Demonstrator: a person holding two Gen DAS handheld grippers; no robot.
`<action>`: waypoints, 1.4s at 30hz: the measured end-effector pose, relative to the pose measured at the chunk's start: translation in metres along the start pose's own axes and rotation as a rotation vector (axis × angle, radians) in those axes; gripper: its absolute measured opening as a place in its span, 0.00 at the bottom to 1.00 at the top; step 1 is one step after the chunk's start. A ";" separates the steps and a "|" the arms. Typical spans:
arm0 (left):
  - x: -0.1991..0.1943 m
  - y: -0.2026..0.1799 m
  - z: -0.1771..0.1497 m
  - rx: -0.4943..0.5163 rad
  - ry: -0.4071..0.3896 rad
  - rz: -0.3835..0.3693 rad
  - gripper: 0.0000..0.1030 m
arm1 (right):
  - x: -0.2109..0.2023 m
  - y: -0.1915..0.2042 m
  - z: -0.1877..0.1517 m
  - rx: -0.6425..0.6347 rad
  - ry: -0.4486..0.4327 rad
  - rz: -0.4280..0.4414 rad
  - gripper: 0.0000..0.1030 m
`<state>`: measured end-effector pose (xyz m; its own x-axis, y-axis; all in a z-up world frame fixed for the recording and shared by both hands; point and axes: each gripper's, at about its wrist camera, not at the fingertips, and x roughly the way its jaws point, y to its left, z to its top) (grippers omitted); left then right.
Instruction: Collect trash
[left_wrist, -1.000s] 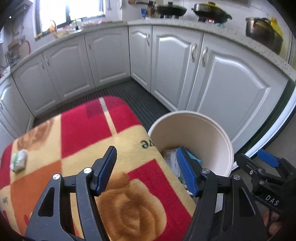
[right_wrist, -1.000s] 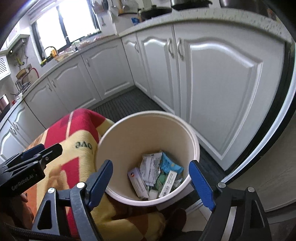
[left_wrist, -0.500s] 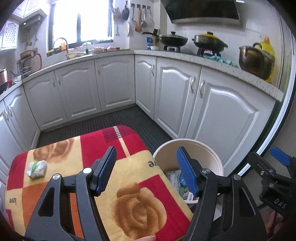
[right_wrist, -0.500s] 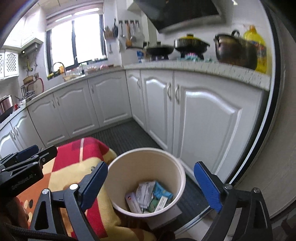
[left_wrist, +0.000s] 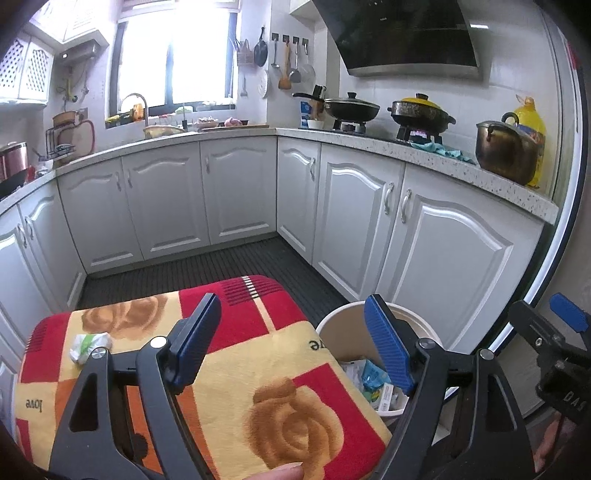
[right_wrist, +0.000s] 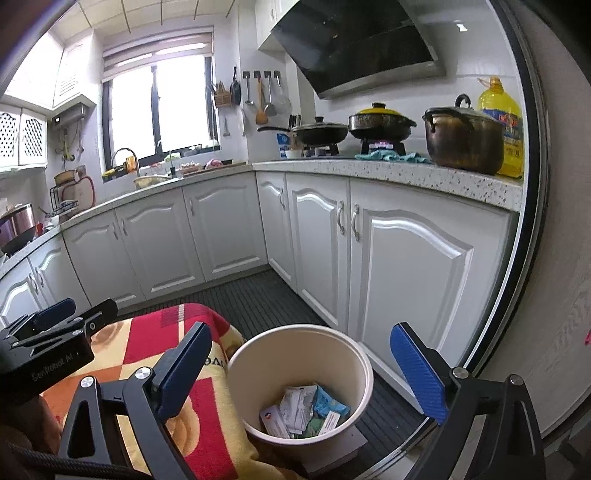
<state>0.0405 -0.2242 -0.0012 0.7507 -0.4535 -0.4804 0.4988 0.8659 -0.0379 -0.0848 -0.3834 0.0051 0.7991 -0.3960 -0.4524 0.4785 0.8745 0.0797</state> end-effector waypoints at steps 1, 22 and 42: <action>-0.001 0.001 0.000 -0.001 -0.003 0.002 0.77 | -0.001 0.000 0.001 0.000 -0.005 -0.001 0.94; -0.011 0.003 0.000 0.007 -0.056 0.009 0.77 | -0.015 0.011 0.001 -0.028 -0.045 -0.015 0.99; -0.007 -0.003 0.001 0.016 -0.056 0.026 0.77 | -0.011 0.017 0.005 -0.034 -0.043 -0.001 0.99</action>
<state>0.0339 -0.2237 0.0028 0.7864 -0.4421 -0.4314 0.4853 0.8743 -0.0113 -0.0837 -0.3657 0.0162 0.8139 -0.4079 -0.4137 0.4671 0.8829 0.0486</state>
